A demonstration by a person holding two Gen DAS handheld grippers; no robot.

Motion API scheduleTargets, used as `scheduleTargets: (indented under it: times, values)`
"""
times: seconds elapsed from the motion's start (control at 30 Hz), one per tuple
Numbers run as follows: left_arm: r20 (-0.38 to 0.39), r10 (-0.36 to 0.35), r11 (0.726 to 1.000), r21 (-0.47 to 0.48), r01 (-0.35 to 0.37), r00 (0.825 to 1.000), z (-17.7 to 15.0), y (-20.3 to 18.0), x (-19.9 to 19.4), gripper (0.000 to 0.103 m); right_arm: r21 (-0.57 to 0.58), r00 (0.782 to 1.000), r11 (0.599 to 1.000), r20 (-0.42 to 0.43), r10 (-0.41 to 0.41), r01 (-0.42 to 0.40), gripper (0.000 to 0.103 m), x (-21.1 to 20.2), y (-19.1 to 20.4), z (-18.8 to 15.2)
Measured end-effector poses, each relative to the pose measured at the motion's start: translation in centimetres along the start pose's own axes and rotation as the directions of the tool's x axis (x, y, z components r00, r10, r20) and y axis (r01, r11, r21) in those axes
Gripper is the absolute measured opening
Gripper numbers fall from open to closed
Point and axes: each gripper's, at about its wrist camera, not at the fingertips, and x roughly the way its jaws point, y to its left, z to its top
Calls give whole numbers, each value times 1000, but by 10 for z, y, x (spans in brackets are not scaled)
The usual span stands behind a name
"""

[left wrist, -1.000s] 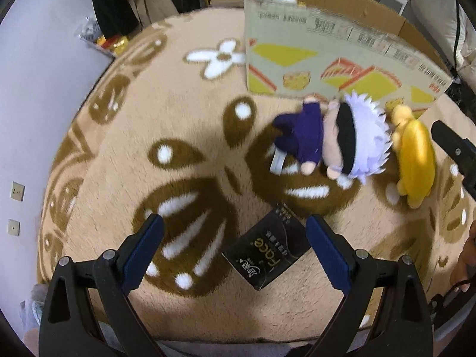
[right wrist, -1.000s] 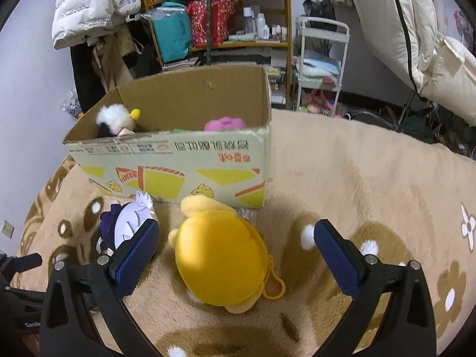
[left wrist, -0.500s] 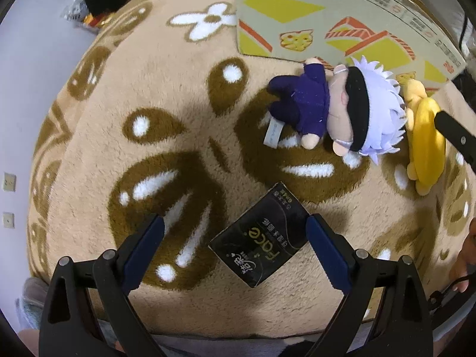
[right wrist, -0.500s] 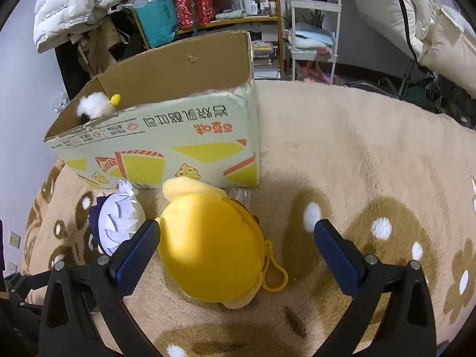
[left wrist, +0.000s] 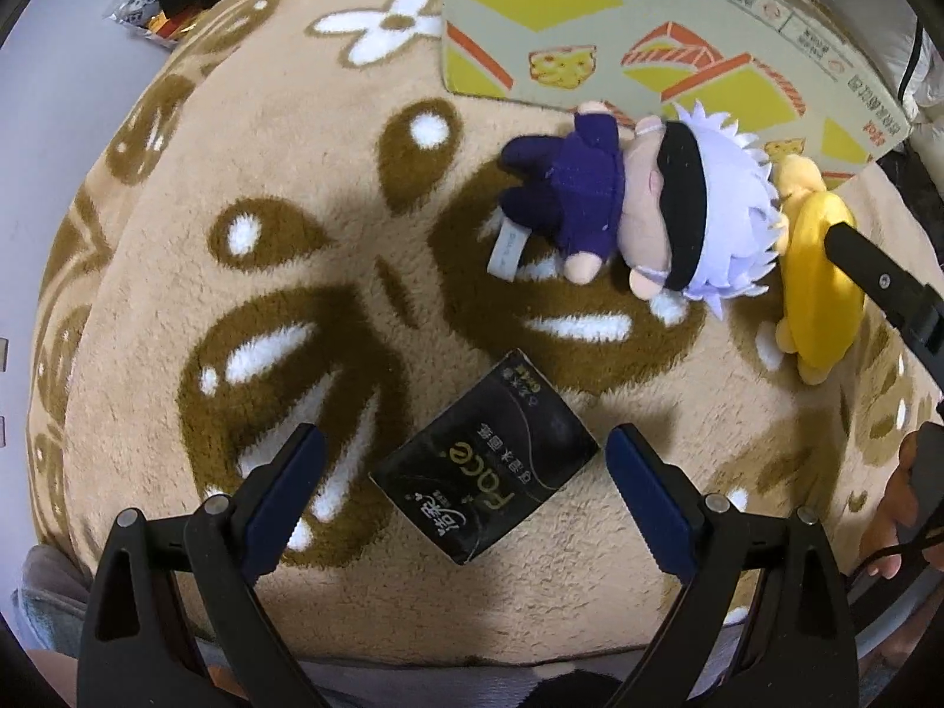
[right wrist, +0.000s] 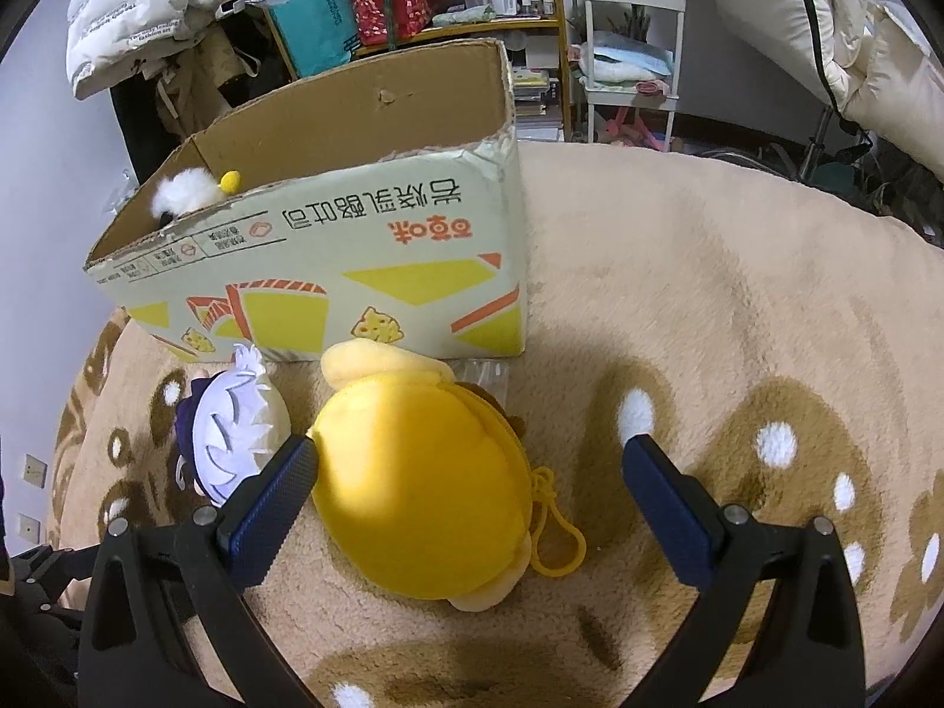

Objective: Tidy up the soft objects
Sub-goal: 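Grasp the black Face tissue pack with the left tool while the right tool grasps the yellow duck plush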

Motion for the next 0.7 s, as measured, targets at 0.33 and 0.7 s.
scheduleTargets:
  times: [0.33, 0.7]
  values:
    - [-53, -15, 1000, 19, 16, 998, 0, -8, 13, 77, -59, 998, 998, -49, 34, -37, 90, 8, 14, -4]
    - [4, 27, 999, 27, -28, 1000, -2, -10, 5, 77, -102, 998, 994, -56, 42, -48, 54, 7, 22, -10]
